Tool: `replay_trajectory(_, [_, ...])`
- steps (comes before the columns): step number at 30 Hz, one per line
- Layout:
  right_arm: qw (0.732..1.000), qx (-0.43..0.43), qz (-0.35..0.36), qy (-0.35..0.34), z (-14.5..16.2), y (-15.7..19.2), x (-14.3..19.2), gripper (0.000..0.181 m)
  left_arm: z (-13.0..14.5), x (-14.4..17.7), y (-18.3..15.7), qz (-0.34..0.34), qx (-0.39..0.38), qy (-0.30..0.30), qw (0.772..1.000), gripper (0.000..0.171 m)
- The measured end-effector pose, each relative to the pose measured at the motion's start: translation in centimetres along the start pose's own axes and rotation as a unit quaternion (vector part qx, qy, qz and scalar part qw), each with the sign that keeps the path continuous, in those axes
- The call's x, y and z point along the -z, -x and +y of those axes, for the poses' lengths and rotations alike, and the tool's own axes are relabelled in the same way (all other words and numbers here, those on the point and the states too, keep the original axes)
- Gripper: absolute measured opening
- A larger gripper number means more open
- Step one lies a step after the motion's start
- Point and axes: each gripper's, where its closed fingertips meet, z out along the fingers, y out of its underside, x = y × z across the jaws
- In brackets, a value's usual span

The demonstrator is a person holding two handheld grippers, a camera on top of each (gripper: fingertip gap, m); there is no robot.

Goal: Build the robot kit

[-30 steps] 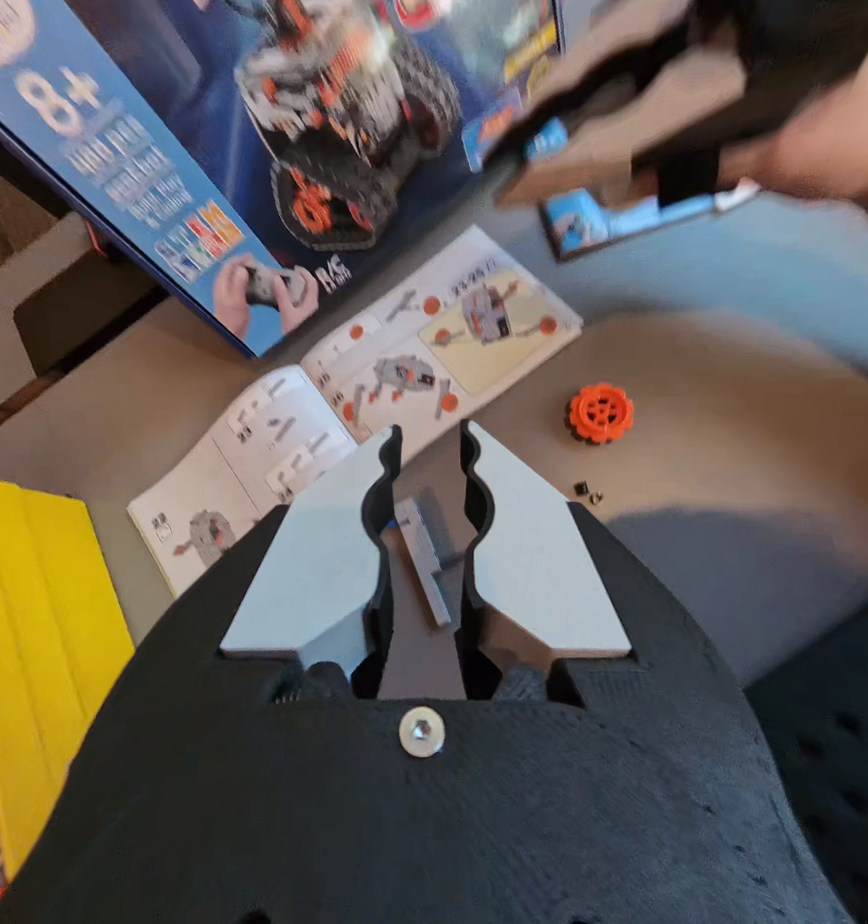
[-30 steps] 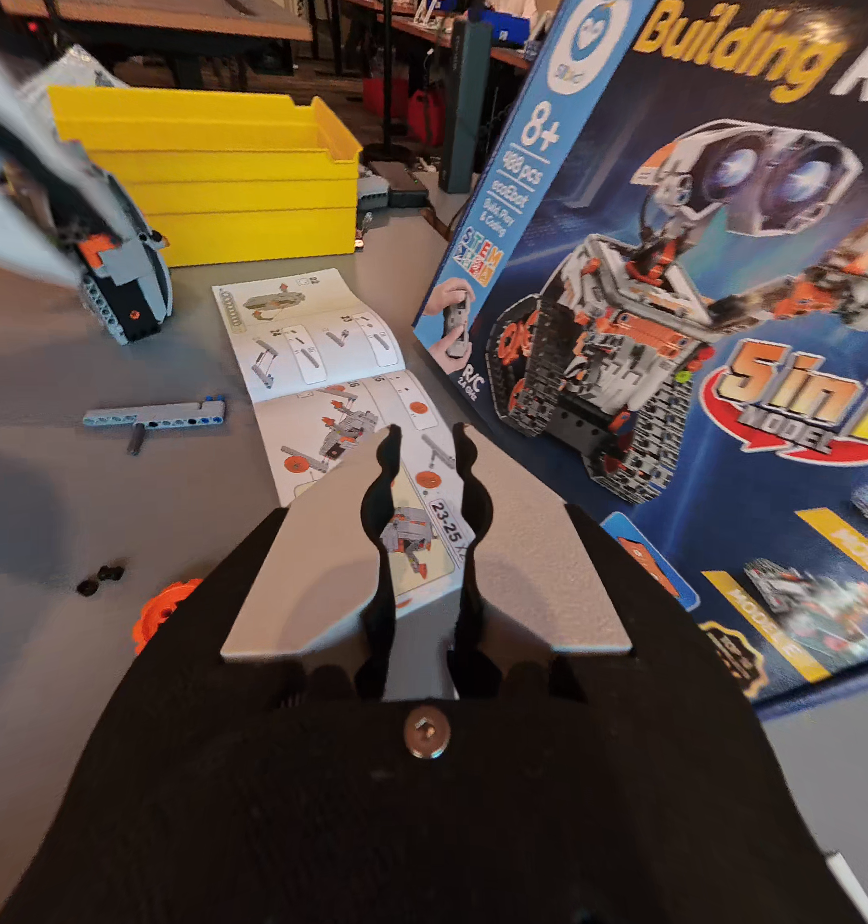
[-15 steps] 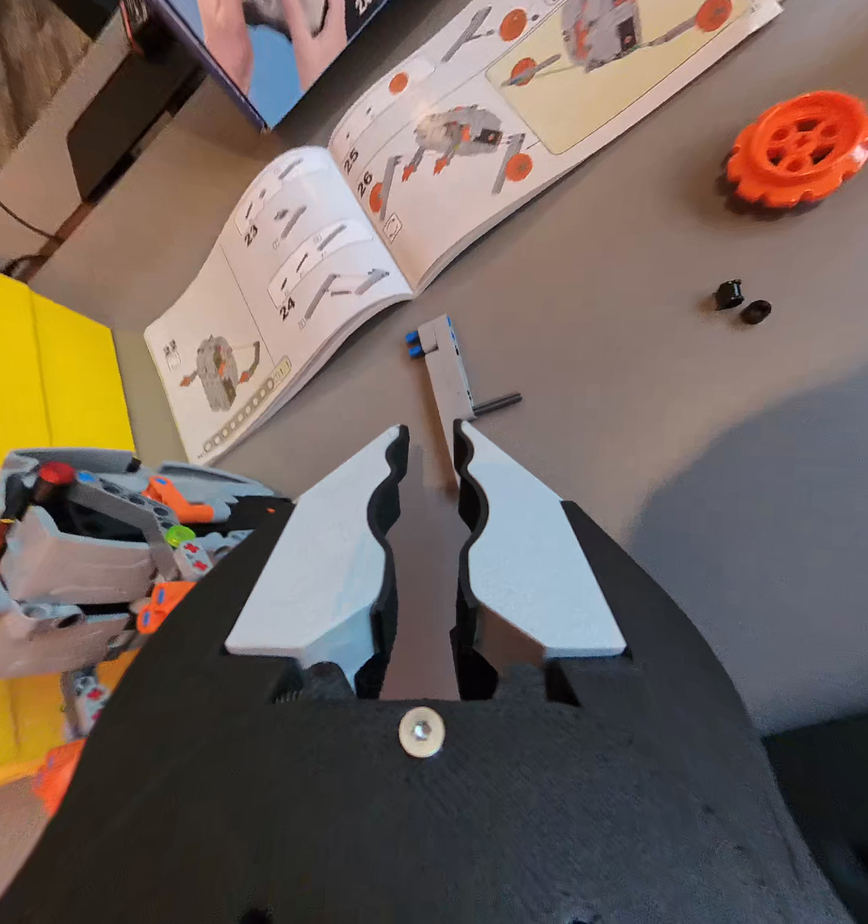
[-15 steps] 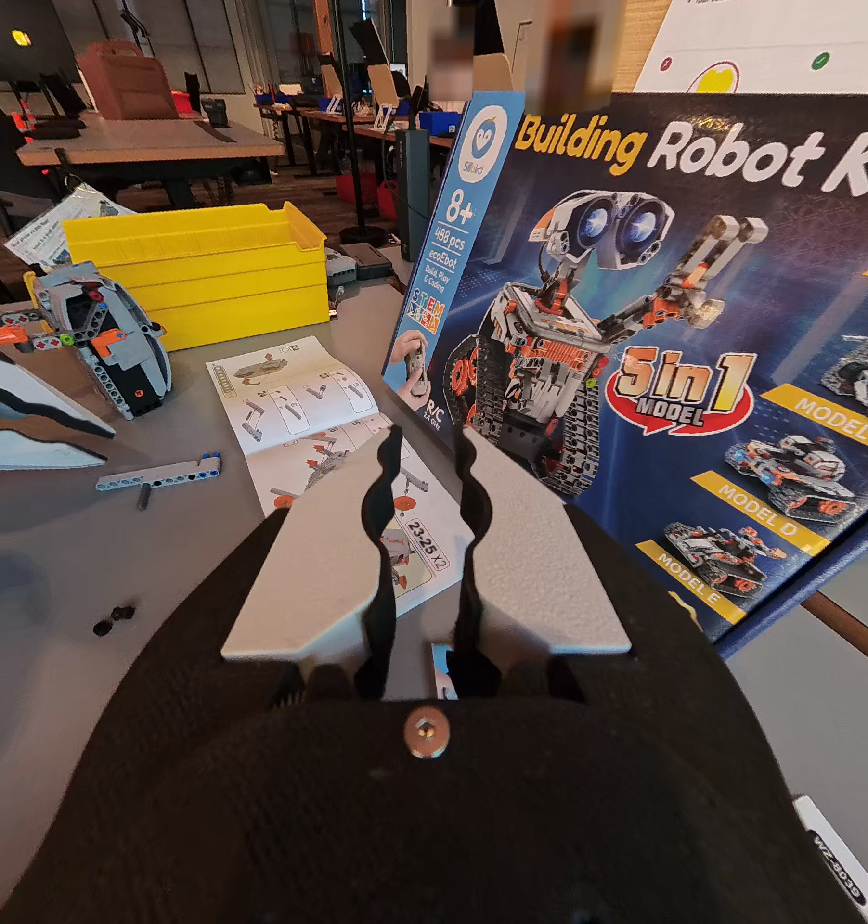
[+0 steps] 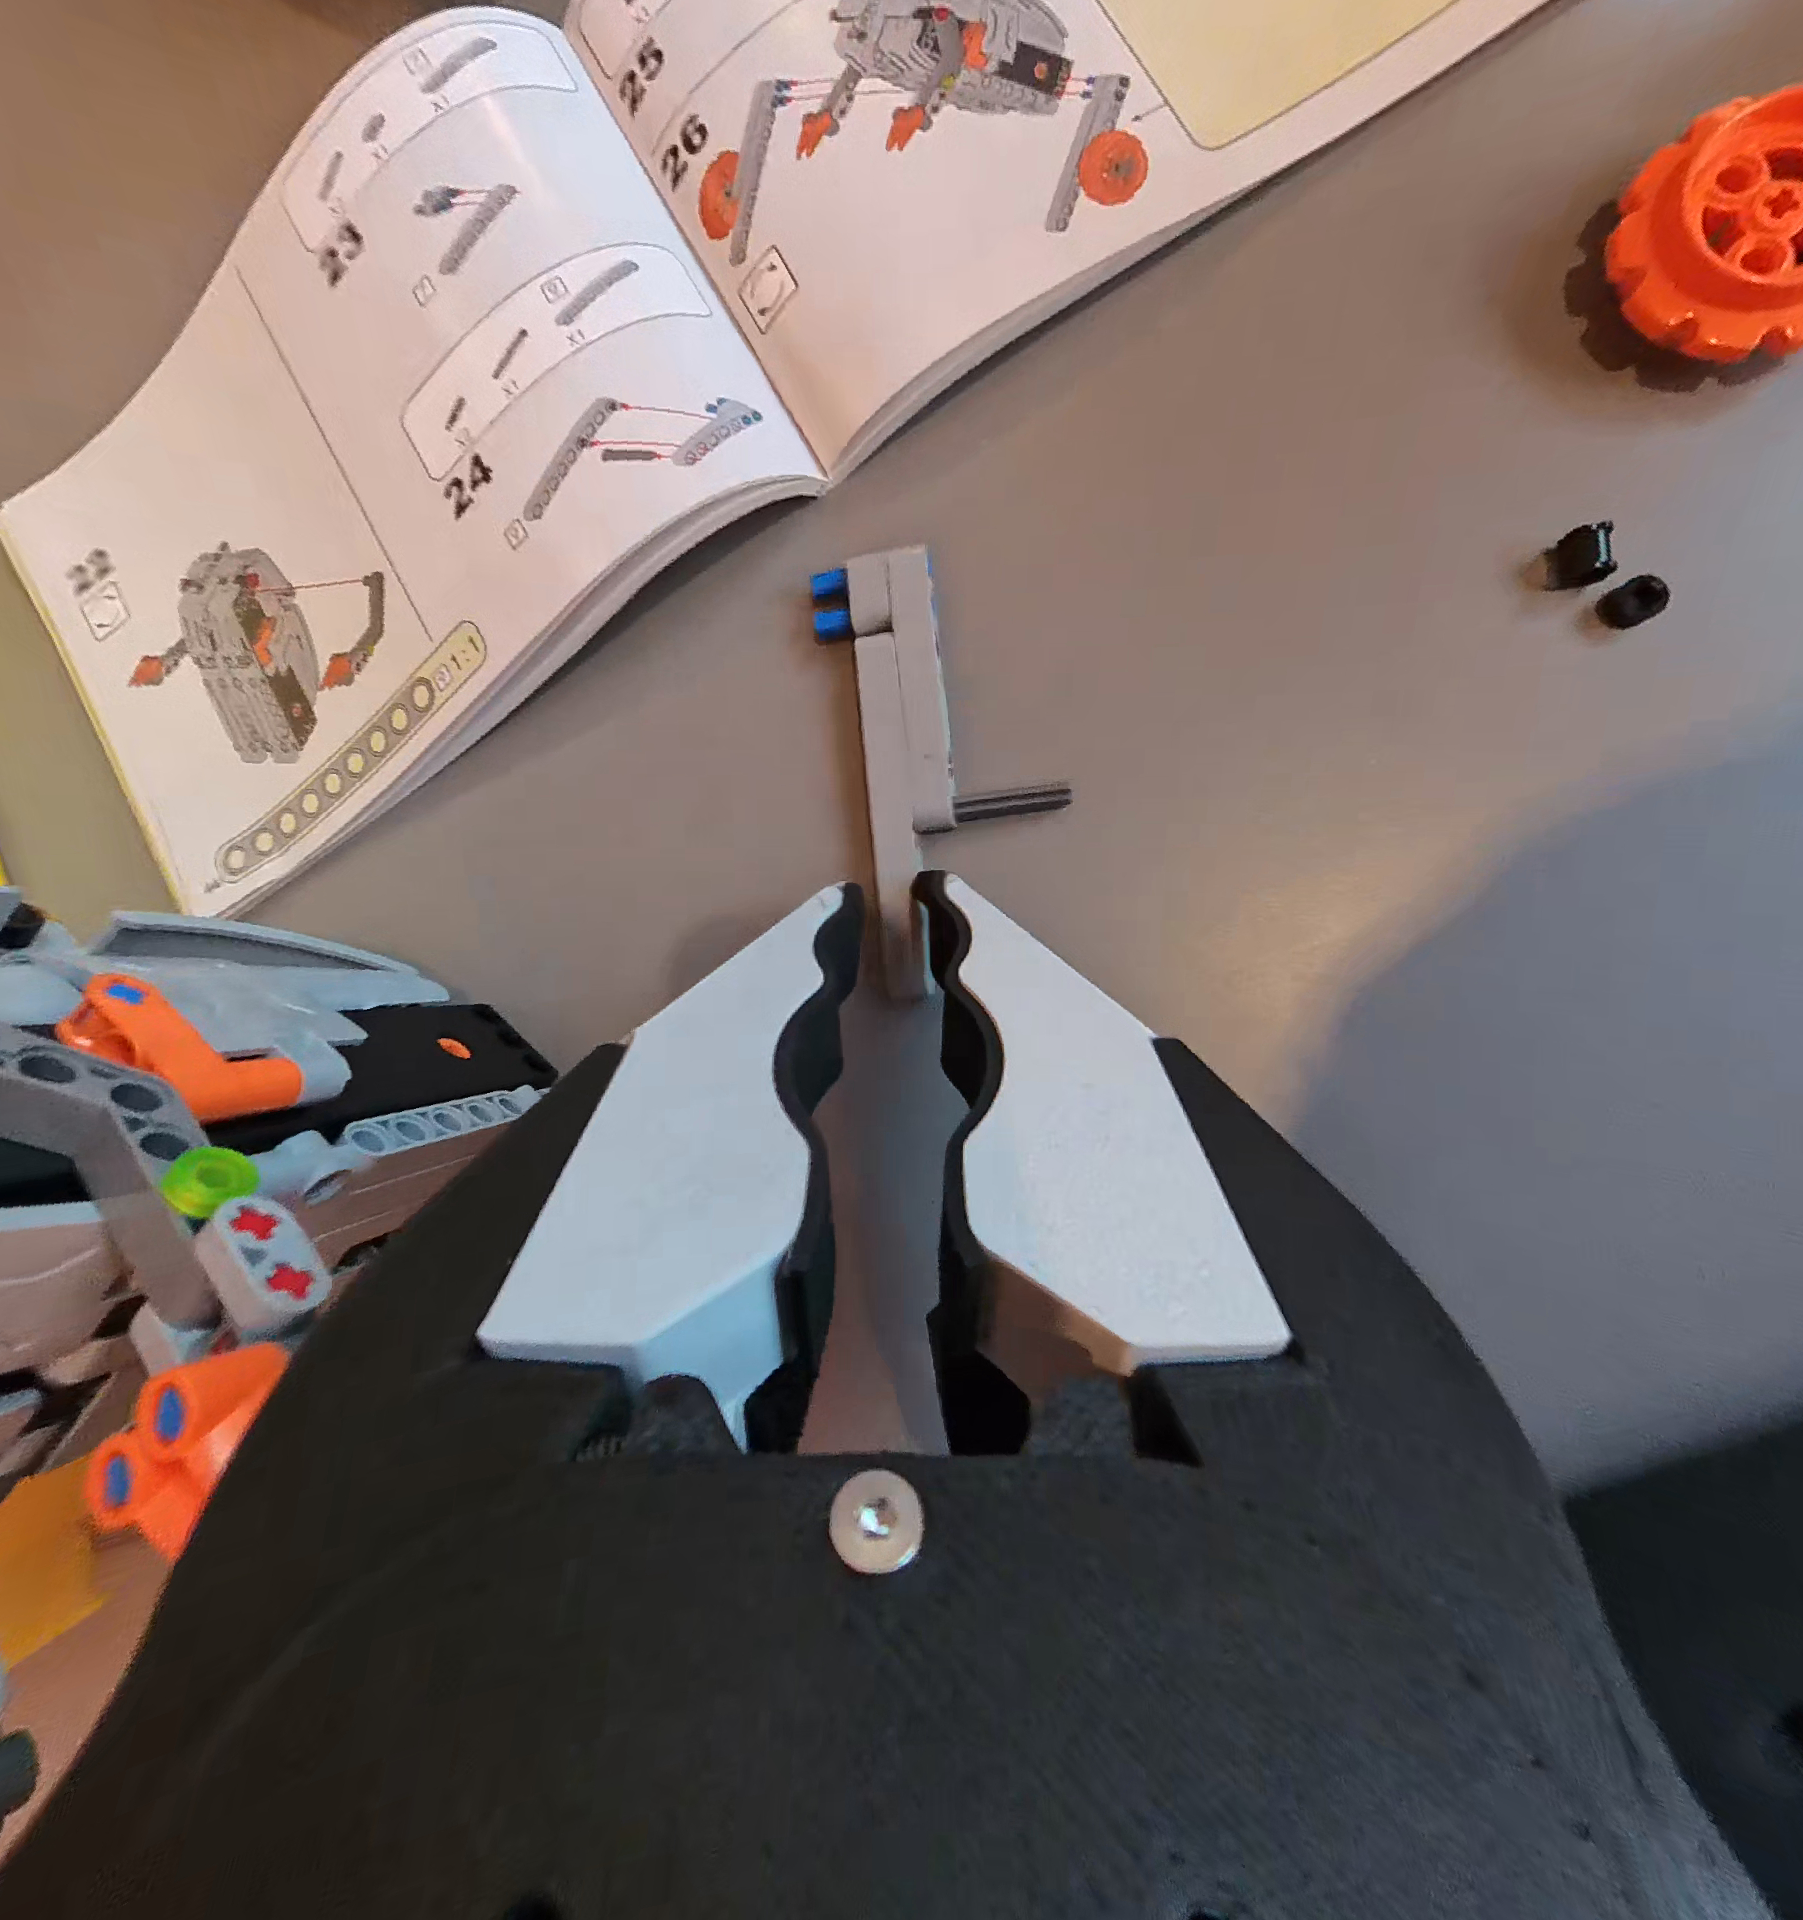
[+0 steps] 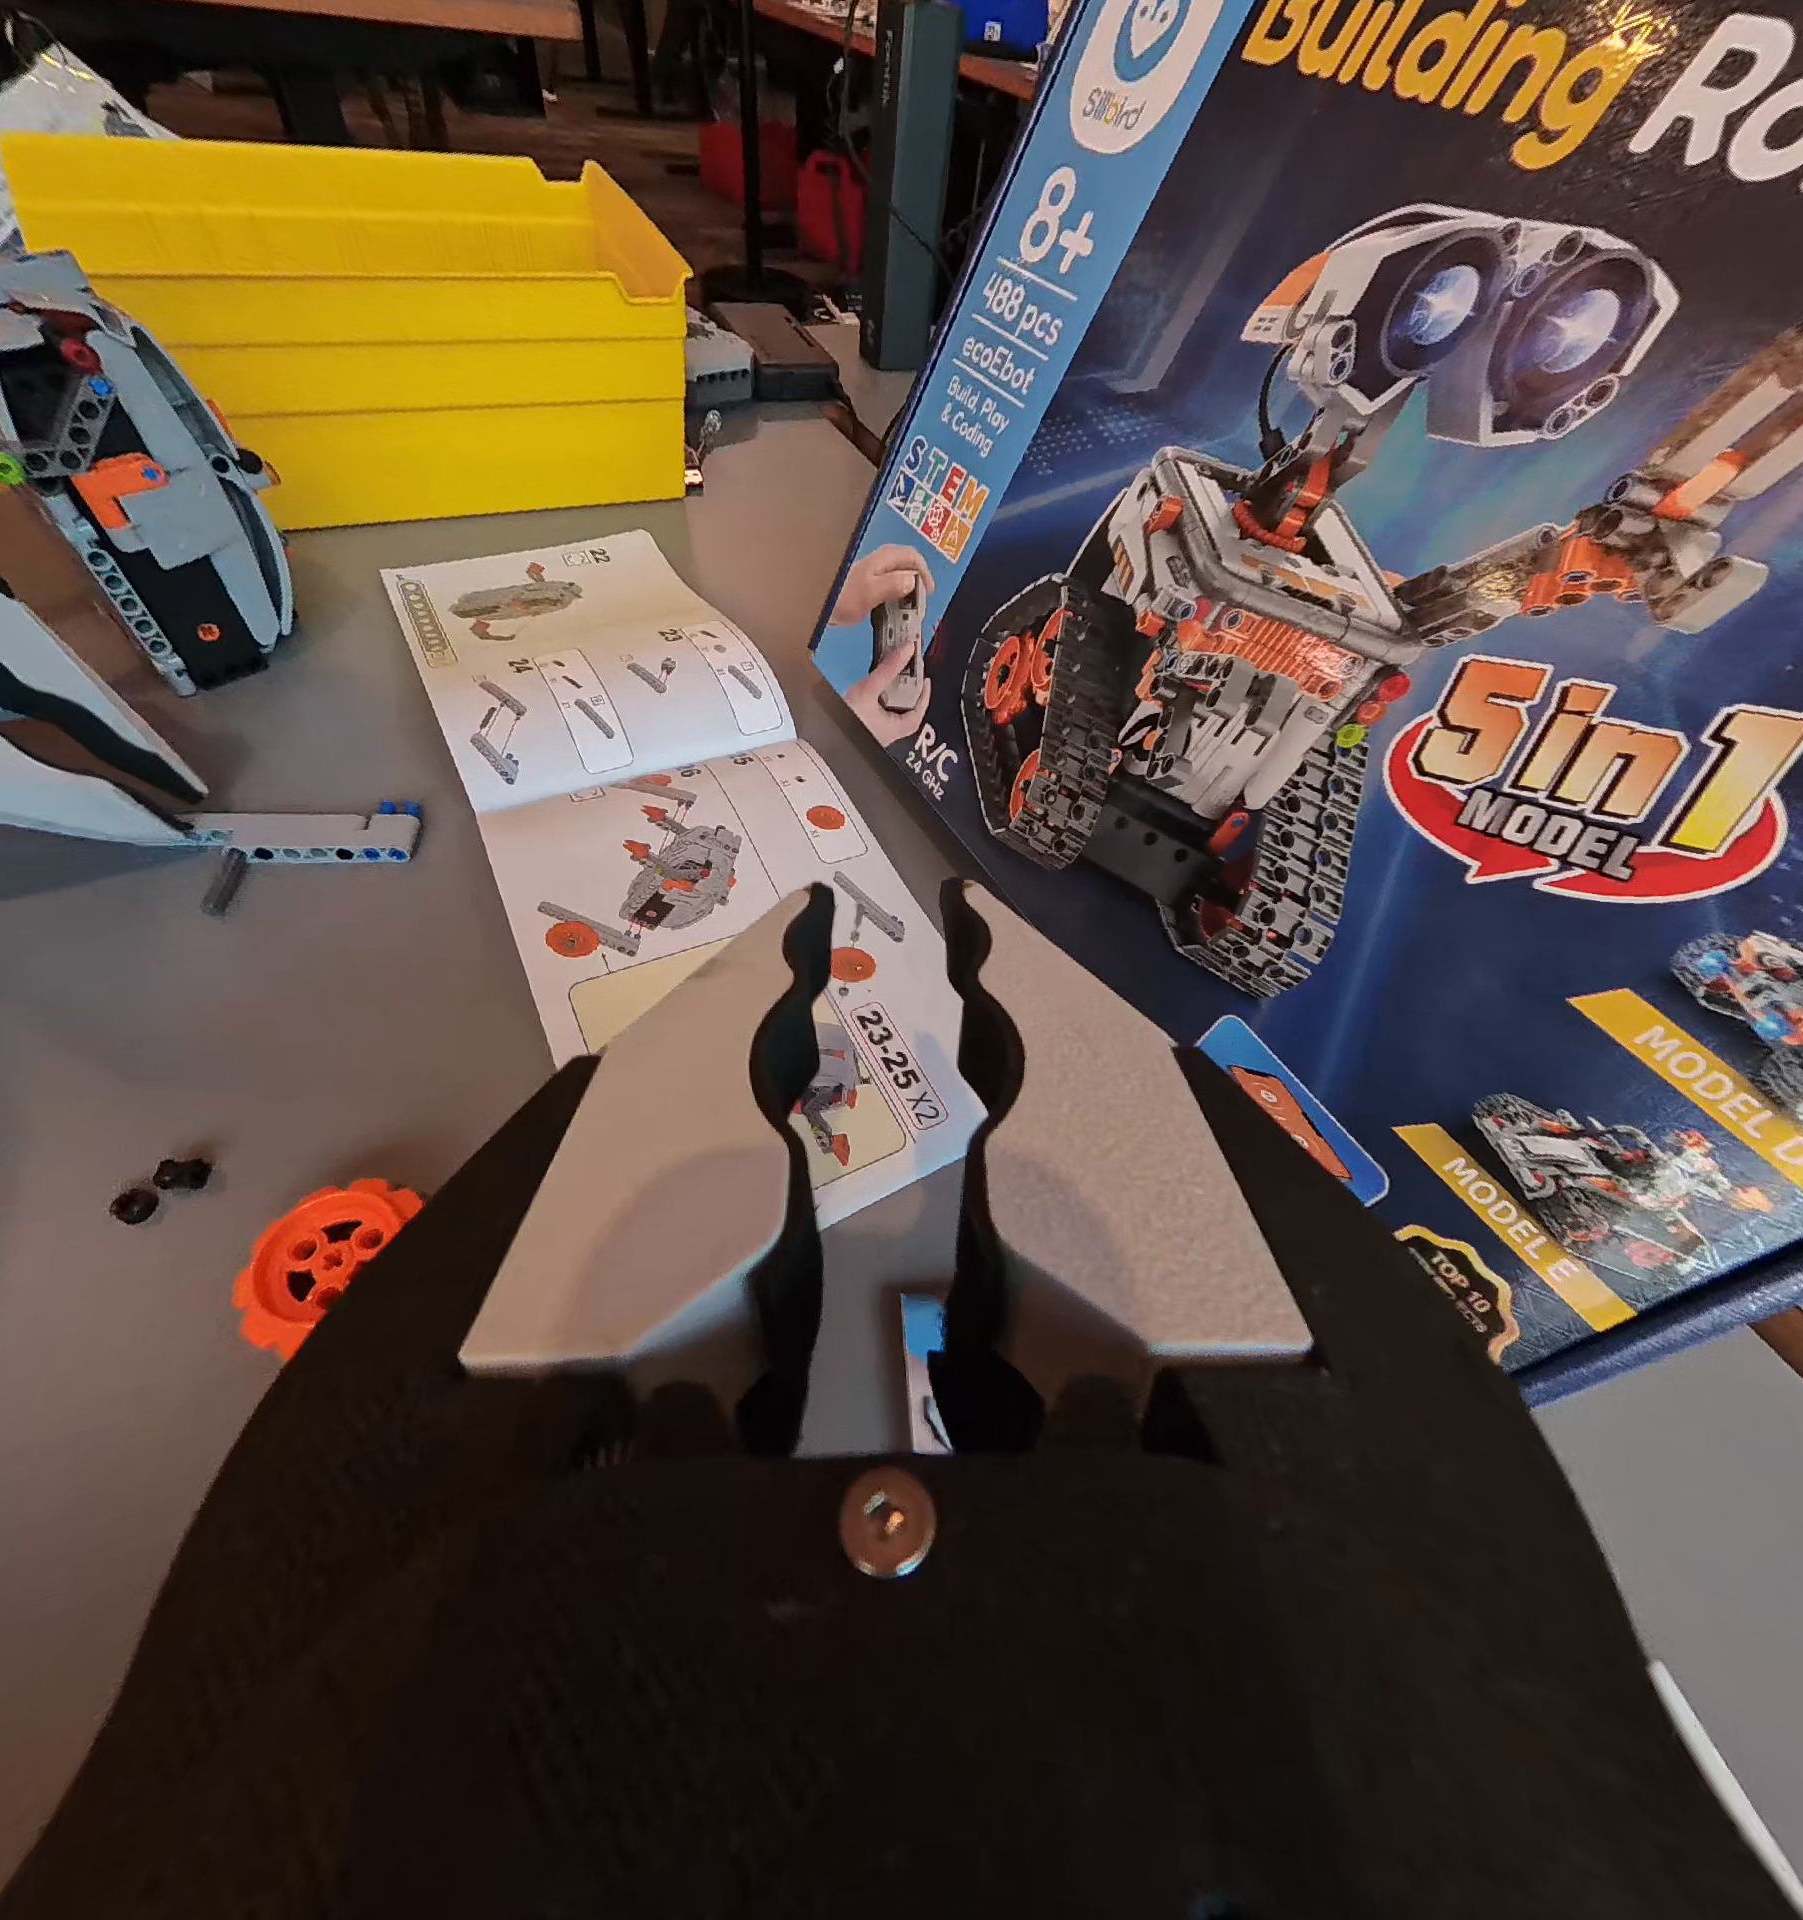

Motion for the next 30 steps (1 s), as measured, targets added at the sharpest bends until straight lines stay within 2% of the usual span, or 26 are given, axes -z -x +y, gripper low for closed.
replay_trajectory(3, [1.000,0.000,0.000,0.004,0.2,-0.1,0.0,0.020,0.4,-0.3,-0.4,0.021,0.011,0.013,1.000,0.013])
replay_trajectory(5, [1.000,0.002,0.001,0.008,0.3,0.0,-0.1,0.020,0.4,-0.3,-0.4,0.033,0.014,0.014,0.999,0.006])
replay_trajectory(9, [1.000,0.003,-0.006,0.002,-0.1,0.3,-0.2,0.020,-0.5,0.3,-0.3,0.048,0.014,-0.011,0.999,0.006])
replay_trajectory(12, [1.000,0.017,-0.019,0.006,-0.3,0.9,-0.3,0.021,-2.6,1.4,-1.9,0.127,0.041,-0.037,0.990,0.006])
replay_trajectory(15, [0.996,0.048,-0.067,0.016,-0.4,3.1,-0.1,0.031,-5.6,2.7,-4.0,0.220,0.052,-0.061,0.972,0.006])
replay_trajectory(17, [0.990,0.092,-0.103,0.040,0.0,5.4,0.1,0.038,-7.6,2.7,-4.5,0.245,0.038,-0.072,0.966,0.006])
replay_trajectory(20, [0.972,0.191,-0.098,0.095,1.5,7.4,0.2,0.043,-9.1,2.2,-5.3,0.281,0.014,-0.053,0.958,0.006])
replay_trajectory(22, [0.961,0.240,-0.088,0.101,1.7,9.0,0.0,0.043,-9.9,2.3,-5.7,0.313,0.012,-0.047,0.948,0.006])
replay_trajectory(24, [0.950,0.296,-0.058,0.087,1.6,10.5,-0.1,0.042,-10.2,2.2,-5.7,0.327,0.013,-0.040,0.944,0.006])
replay_trajectory(27, [0.916,0.395,0.032,0.060,1.6,11.5,0.5,0.031,-10.2,2.2,-6.0,0.347,0.016,-0.043,0.937,0.006])
replay_trajectory(30, [0.892,0.444,0.064,0.060,2.0,12.5,0.8,0.031,-9.3,2.3,-6.7,0.370,0.022,-0.037,0.928,0.006])
